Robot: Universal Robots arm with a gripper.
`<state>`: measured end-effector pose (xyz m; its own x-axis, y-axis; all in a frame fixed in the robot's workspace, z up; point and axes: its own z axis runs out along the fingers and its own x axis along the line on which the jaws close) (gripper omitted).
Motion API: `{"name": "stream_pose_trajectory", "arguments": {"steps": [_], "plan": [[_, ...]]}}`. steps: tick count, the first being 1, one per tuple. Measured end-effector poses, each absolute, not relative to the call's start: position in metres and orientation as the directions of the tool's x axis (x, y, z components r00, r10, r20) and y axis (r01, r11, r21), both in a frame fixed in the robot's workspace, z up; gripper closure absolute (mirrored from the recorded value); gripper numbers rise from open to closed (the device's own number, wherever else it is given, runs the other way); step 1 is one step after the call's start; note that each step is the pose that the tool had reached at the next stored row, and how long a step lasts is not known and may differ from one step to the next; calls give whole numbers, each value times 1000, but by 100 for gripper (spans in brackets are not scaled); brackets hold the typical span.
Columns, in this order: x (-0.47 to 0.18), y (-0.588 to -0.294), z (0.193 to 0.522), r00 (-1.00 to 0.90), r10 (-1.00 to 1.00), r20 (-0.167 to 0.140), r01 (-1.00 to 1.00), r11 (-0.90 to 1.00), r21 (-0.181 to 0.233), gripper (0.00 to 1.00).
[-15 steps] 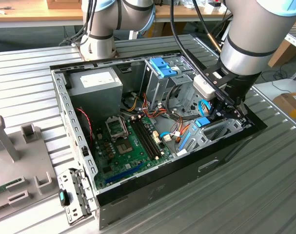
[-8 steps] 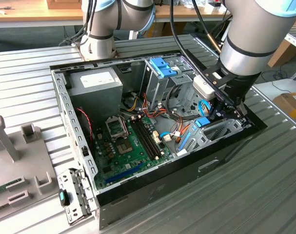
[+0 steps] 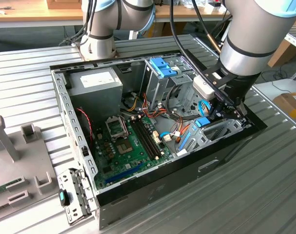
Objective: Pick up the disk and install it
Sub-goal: 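Insert the second disk wire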
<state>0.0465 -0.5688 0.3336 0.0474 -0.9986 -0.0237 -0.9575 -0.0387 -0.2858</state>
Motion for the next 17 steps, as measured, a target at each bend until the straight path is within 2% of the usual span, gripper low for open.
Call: {"name": "stream_pose_trajectory", "arguments": {"steps": [1, 2, 17], "plan": [[46, -569, 334, 47, -999, -24, -958, -39, -286, 77], [47, -569, 334, 47, -999, -23, -958, -39, -286, 71], [46, -568, 380, 47, -999, -23, -958, -39, -286, 71]]}}
